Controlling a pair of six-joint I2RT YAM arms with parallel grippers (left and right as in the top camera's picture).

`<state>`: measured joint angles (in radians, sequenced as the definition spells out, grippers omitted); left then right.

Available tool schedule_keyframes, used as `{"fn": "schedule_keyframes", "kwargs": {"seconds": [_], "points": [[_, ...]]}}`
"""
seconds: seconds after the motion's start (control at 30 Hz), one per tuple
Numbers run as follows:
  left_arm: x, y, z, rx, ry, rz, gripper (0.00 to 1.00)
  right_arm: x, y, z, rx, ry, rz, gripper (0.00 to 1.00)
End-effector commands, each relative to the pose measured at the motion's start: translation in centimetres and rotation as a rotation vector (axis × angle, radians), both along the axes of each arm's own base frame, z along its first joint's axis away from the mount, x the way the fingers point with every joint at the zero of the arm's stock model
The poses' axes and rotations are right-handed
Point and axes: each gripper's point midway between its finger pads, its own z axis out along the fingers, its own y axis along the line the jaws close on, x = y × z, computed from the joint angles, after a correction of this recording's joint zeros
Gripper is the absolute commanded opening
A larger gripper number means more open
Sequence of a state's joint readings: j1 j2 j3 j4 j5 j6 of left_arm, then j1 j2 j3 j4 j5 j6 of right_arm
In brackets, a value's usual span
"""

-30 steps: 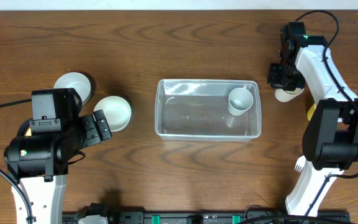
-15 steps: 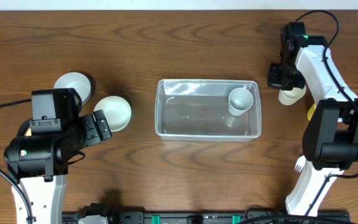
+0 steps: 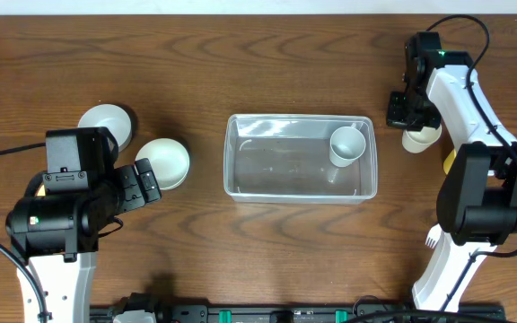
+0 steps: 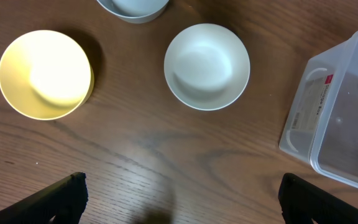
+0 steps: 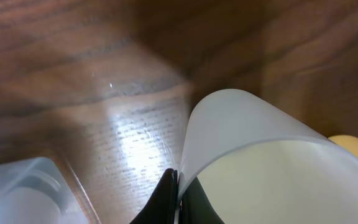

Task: Pack container
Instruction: 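Move the right gripper back and grasp the white cup rim, then carry the white cup into the container beside the grey cup, release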

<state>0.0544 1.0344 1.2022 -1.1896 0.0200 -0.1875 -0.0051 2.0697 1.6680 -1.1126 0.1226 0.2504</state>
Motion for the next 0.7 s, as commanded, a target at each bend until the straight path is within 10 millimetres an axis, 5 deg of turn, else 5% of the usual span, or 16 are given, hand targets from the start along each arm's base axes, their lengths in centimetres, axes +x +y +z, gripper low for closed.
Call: {"fn": "schedule_keyframes", "kwargs": {"seconds": [0.0,0.2,0.37,0.47,0.67], "points": [[0.1,0.1,0.2,-0.002,-0.004,0.011,0.98,1.2,1.1,5.8,-0.003,-0.143,0.057,0.01],[0.1,0.1,0.2,-0.002,-0.004,0.011,0.98,-0.1,5.2,15.8,0.011,-0.379,0.216,0.01],[0.1,0.1,0.2,-0.002,-0.004,0.011,0.98,-2.8,10.9,20.5,0.047,-0.492,0.403,0.01],[0.1,0.1,0.2,-0.002,-0.004,0.011,0.98,-4.3,14.7,20.7,0.083,-0.487,0.516,0.01],[0.1,0.1,0.2,-0.003,-0.004,0.011,0.98,-6.3,21.1,18.0,0.134,-0.405,0.682,0.01]]}}
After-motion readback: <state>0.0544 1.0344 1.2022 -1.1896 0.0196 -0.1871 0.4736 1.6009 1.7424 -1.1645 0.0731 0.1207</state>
